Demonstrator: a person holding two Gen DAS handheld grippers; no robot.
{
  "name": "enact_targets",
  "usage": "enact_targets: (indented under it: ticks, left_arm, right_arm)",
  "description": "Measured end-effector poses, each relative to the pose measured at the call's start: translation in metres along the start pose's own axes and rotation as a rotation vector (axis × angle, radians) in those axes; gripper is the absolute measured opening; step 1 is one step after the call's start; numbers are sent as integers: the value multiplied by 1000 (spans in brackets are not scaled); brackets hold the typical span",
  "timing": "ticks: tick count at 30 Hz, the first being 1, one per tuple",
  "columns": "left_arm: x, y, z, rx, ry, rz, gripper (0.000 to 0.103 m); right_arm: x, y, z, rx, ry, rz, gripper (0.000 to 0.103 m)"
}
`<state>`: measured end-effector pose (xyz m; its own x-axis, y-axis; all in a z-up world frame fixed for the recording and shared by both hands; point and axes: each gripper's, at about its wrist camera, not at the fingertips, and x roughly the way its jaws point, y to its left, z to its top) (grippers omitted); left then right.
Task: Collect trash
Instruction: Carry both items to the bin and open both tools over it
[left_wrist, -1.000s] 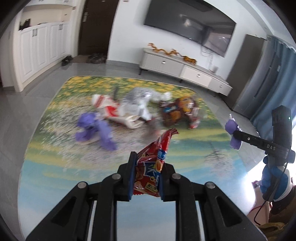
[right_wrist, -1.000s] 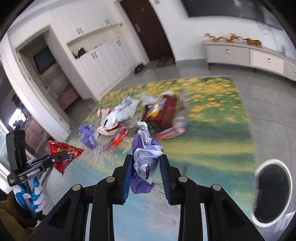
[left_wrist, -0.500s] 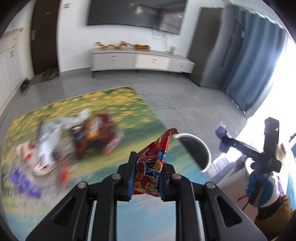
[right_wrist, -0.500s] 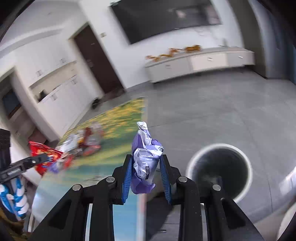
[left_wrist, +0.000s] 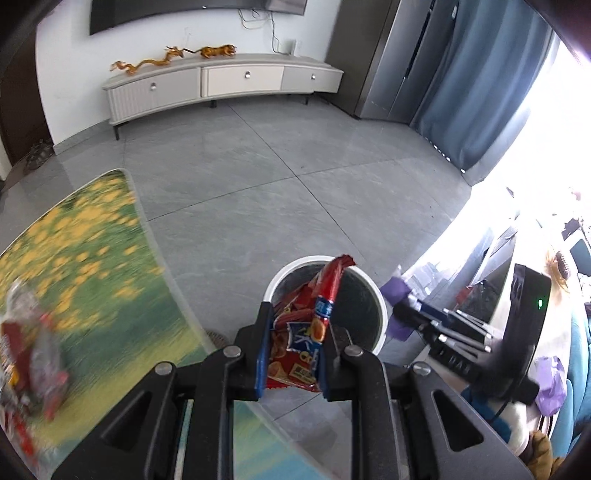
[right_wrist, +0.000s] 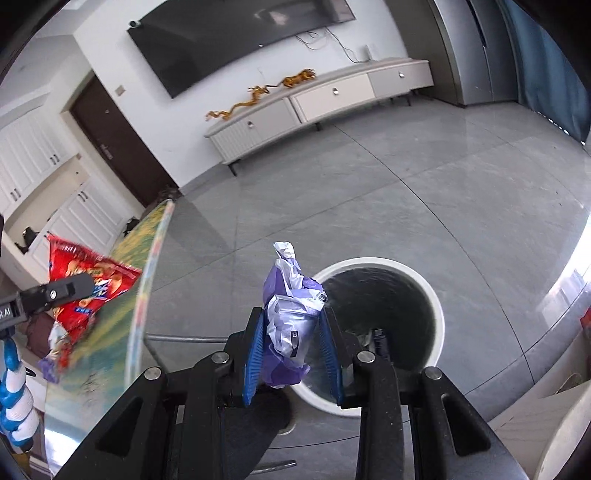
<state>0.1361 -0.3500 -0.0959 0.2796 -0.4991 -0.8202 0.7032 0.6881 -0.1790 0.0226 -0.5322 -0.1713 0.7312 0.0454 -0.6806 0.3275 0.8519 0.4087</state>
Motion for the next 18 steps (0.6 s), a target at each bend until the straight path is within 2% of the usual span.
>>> enact_targets:
  ticks: [4,7,9,11,13,18]
  left_arm:
    - [33,-10,14,-11,29,-22,20]
    - [55,-14,22,-23,45,-31,25]
    - [69,-14,27,-50,63,-56,33]
    - [82,-15,31,-76,75,-70,48]
    - [90,-14,33,-89,84,-85,48]
    - [79,-15,33,-81,63,-97,48]
  right_arm:
    - [19,-19,4,23,23,-21,30]
    - [31,-30,4,39,38,-42,30]
    - [40,-31,5,40,45,-66,30]
    - [50,-37,5,39,62,-94,31]
    - [57,-40,5,44,74,-128,41]
    - [55,-46,2,60,75,-154,43]
